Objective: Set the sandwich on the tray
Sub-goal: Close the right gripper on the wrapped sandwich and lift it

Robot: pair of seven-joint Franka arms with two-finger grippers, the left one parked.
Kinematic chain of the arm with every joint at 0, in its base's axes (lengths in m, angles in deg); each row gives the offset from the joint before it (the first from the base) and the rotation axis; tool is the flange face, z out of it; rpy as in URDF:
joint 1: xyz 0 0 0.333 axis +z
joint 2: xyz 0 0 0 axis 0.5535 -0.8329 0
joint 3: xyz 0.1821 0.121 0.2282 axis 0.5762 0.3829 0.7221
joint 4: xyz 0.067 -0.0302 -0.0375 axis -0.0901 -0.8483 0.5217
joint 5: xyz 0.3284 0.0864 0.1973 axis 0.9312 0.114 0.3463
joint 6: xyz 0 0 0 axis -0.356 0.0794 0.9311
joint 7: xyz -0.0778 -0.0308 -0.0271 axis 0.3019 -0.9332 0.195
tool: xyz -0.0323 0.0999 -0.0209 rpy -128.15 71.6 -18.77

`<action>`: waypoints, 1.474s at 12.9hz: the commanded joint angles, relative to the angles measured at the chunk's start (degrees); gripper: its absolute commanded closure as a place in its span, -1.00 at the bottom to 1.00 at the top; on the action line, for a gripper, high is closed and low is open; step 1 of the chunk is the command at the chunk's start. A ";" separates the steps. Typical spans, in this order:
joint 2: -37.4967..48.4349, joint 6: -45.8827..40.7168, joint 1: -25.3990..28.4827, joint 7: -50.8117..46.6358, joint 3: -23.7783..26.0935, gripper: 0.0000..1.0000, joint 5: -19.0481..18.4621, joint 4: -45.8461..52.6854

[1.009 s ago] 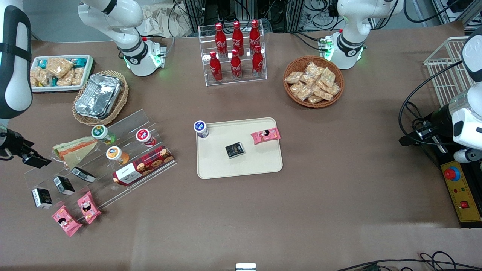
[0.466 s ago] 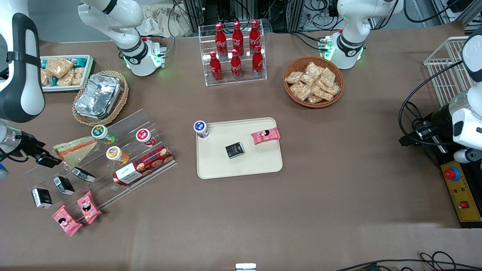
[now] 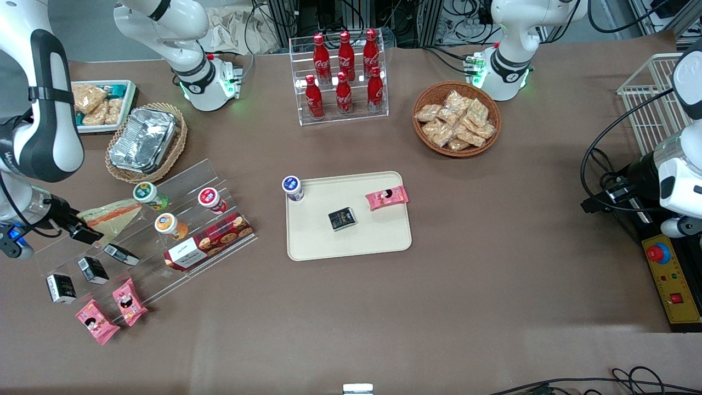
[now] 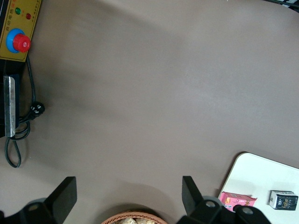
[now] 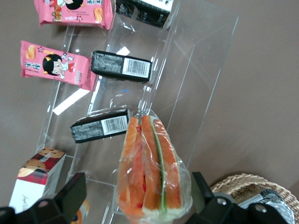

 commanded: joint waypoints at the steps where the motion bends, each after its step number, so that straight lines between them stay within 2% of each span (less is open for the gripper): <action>1: 1.06 3.18 -0.62 2.40 0.22 -1.00 0.86 -3.26; 3: 0.98 3.37 -1.84 7.92 0.30 -0.95 0.95 -3.35; 4: 0.80 3.36 -2.37 9.17 0.31 -0.81 2.87 -3.44; 5: 0.54 3.10 -2.55 9.36 0.22 -0.10 4.45 -3.44; 6: 0.45 2.84 -2.47 9.27 0.22 0.29 4.82 -3.44; 7: 0.45 2.58 -2.55 9.27 0.22 0.51 4.82 -3.44; 8: 0.36 2.57 -2.47 9.44 0.22 0.93 4.73 -3.36; 9: 0.36 2.57 -2.46 9.45 0.22 1.00 4.73 -3.35; 13: 0.97 1.53 -2.64 13.47 0.22 1.00 5.17 -1.69; 17: 1.07 -13.74 -2.64 15.41 0.22 1.00 5.17 12.69; 19: 1.41 -17.62 -2.47 15.34 0.30 1.00 5.26 15.88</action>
